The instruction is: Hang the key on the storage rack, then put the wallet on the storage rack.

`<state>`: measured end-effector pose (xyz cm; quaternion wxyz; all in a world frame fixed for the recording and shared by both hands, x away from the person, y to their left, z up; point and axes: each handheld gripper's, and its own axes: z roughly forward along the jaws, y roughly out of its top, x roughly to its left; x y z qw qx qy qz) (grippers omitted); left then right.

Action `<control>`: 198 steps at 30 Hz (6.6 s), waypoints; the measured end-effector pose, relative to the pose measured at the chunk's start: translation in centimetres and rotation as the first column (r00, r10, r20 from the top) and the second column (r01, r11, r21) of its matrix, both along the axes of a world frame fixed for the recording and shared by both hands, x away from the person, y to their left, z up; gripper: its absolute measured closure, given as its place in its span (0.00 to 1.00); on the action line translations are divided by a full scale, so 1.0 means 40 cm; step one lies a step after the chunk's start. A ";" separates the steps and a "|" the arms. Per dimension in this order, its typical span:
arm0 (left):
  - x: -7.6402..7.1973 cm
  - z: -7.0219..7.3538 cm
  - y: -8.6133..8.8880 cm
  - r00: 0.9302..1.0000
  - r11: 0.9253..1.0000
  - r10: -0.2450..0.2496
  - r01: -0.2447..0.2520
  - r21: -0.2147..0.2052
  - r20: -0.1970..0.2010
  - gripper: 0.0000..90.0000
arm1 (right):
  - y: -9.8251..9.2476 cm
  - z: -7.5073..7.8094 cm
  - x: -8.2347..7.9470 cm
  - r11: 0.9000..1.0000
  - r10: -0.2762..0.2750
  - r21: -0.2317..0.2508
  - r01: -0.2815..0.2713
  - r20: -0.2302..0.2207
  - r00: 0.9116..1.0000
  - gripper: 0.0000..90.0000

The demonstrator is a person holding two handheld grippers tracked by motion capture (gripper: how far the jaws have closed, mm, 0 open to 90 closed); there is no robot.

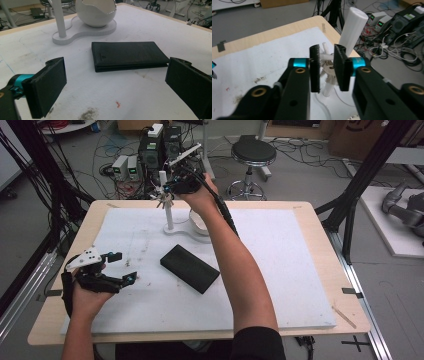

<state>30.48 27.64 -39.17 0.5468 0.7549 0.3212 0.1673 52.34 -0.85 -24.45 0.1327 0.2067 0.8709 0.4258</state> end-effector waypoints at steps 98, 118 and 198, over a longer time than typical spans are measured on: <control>0.039 0.003 -0.099 0.999 0.995 -0.047 0.049 0.087 -0.024 0.04 | -0.583 -0.372 -0.353 0.969 -0.160 0.159 0.190 -0.180 0.970 0.22; 0.038 0.004 -0.079 0.999 0.997 -0.035 0.036 0.068 -0.017 0.04 | -0.365 -0.461 -0.277 0.995 -0.065 0.052 0.083 -0.288 0.955 0.22; 0.064 -0.017 -0.234 0.880 0.887 -0.462 0.457 -0.067 -0.108 0.83 | -0.436 -0.296 -0.426 0.919 0.383 0.097 -0.383 0.021 0.924 0.93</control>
